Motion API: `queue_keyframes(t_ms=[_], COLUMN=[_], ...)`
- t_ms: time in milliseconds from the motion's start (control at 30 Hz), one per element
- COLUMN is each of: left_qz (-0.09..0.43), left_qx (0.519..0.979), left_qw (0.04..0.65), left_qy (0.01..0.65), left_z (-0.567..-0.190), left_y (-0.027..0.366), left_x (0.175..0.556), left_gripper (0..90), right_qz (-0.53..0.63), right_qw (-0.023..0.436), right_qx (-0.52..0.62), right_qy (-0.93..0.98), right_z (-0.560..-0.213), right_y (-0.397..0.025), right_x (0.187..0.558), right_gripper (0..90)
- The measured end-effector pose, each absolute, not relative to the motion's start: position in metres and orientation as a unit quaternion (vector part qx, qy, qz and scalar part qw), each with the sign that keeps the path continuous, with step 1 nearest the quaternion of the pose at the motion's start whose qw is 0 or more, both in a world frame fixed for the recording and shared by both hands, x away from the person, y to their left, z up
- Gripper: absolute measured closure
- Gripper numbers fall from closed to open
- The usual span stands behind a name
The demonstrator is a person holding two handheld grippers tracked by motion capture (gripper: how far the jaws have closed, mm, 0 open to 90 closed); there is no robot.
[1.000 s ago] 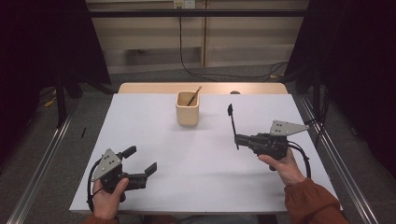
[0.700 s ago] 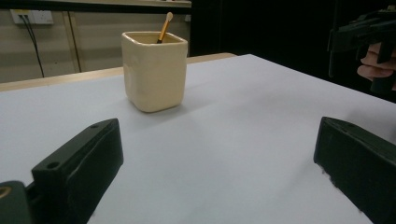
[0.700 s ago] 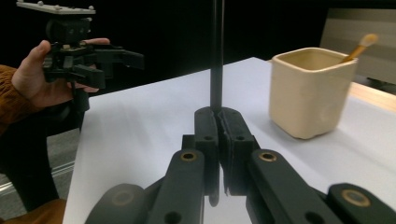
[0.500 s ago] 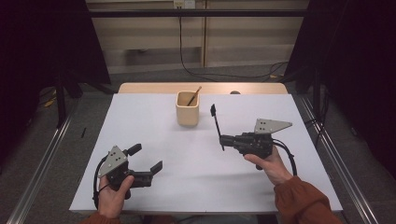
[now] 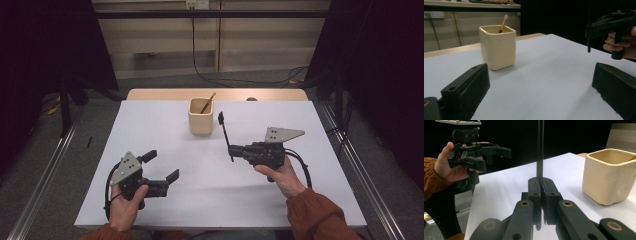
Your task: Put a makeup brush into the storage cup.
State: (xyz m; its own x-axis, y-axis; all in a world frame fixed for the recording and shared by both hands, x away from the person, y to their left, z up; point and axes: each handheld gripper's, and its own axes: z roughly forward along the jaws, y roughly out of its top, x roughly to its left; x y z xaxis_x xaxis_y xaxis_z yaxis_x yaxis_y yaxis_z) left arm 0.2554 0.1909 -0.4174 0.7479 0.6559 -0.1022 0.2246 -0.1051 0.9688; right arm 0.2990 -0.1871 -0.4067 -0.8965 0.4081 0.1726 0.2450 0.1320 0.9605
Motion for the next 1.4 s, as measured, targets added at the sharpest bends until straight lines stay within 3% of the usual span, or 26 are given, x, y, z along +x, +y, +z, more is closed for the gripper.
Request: queue_keyframes(t_ms=[1400], left_qz=[0.103], left_qx=[0.736], left_qw=[0.641], left_qy=[0.193], left_z=[-0.374], left_y=[0.092], left_x=[0.277], left_gripper=[1.0], right_qz=[0.624], right_qw=[0.064], right_qx=[0.210], right_qy=[0.750], right_z=[-0.412], right_y=[-0.182], right_x=[0.299], right_gripper=[86.5])
